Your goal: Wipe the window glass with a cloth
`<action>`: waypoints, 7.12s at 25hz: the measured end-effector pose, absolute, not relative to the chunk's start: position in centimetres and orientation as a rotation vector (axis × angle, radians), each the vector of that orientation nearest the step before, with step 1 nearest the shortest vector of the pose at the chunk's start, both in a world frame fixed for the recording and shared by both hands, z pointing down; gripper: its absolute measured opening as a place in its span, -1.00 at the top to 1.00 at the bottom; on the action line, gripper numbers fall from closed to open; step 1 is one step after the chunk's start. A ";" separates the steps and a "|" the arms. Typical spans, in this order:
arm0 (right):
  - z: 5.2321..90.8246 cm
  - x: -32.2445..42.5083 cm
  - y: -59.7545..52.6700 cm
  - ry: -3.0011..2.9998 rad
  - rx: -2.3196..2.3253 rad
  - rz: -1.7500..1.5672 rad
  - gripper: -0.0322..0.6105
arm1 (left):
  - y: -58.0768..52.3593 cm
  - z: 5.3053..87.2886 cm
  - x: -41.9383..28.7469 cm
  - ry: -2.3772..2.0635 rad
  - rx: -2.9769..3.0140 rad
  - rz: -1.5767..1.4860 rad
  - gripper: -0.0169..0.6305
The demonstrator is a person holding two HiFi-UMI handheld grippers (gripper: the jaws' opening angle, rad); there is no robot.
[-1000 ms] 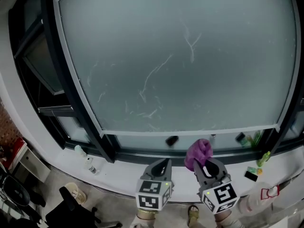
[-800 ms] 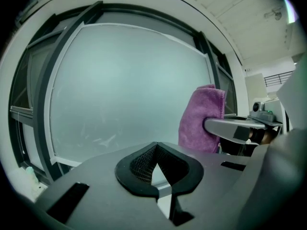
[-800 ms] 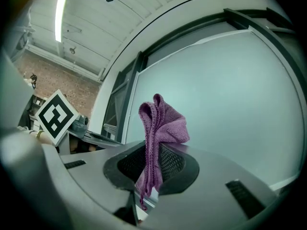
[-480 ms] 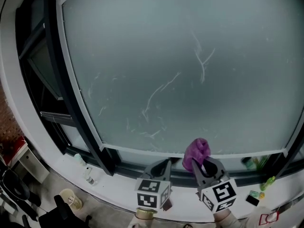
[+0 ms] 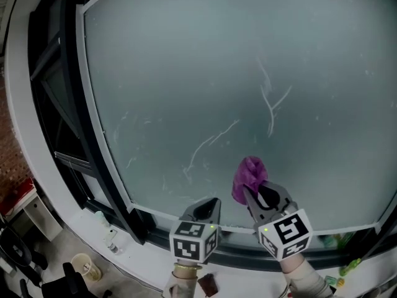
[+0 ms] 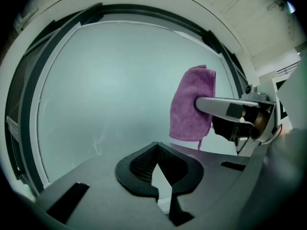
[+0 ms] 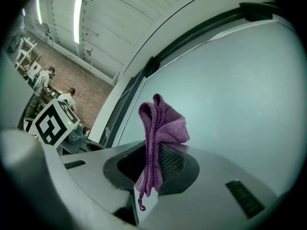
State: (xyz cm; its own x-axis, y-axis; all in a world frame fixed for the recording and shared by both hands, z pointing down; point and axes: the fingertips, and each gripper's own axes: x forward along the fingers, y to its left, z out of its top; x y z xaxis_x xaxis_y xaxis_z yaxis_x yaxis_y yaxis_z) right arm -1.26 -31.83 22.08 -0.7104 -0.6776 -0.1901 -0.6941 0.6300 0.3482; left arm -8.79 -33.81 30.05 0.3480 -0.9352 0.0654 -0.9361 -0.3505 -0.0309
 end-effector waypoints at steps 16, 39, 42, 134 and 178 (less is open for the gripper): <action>8.2 -6.5 -41.8 2.786 -1.080 0.884 0.73 | -42.7 20.5 -10.7 -1.947 2.599 0.042 0.93; 8.4 -2.5 -48.1 2.790 -1.409 0.870 0.73 | -45.1 23.0 -8.9 -1.835 2.655 0.050 0.93; 8.6 0.1 -47.9 2.769 -1.465 0.875 0.73 | -45.2 24.6 -7.9 -1.801 2.649 0.051 0.93; 25.0 -6.7 -49.7 2.924 -1.428 0.507 0.73 | -39.2 39.4 -15.2 -1.824 2.406 0.171 0.93; 25.9 27.7 -45.6 2.376 -2.302 0.324 0.73 | -41.0 38.5 4.7 -1.263 2.766 0.185 0.93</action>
